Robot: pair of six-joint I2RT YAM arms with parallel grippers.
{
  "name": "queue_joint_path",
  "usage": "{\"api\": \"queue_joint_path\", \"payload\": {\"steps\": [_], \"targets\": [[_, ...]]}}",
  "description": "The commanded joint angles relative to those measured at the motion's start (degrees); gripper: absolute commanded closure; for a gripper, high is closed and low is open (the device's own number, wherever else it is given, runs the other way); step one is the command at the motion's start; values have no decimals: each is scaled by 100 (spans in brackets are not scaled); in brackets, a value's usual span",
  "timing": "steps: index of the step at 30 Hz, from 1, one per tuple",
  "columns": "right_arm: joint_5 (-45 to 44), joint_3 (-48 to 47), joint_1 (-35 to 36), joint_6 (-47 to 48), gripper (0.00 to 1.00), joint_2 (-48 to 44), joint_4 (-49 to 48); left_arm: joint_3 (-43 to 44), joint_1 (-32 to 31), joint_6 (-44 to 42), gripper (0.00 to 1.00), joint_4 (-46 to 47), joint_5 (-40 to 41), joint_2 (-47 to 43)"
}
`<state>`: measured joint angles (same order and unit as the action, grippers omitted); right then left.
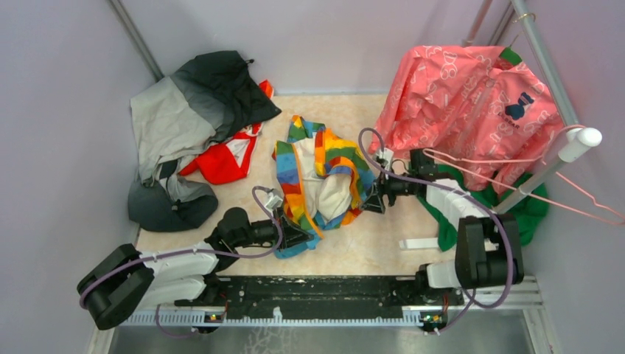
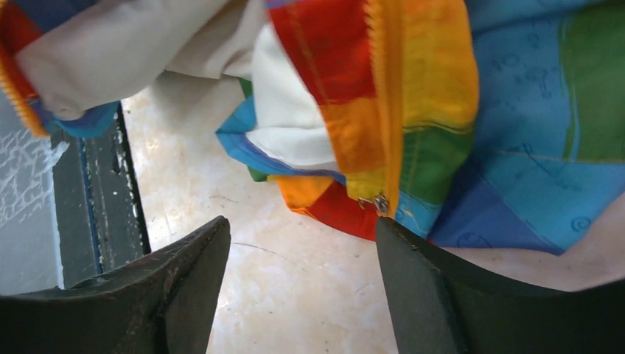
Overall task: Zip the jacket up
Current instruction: Pick up the jacket from the center of the board.
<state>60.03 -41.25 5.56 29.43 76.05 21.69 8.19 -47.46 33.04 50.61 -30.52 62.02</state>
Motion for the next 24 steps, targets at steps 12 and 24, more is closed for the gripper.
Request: {"api": "queue_joint_path", "payload": {"steps": [12,24], "targets": [[-720,-713,-115,-299,35,1354,-578,95,75,-313,100,173,-124,-136],[-395,-1011,-109,-230,44,1818,-414,155,114,-342,100,77,-187,-105]]}}
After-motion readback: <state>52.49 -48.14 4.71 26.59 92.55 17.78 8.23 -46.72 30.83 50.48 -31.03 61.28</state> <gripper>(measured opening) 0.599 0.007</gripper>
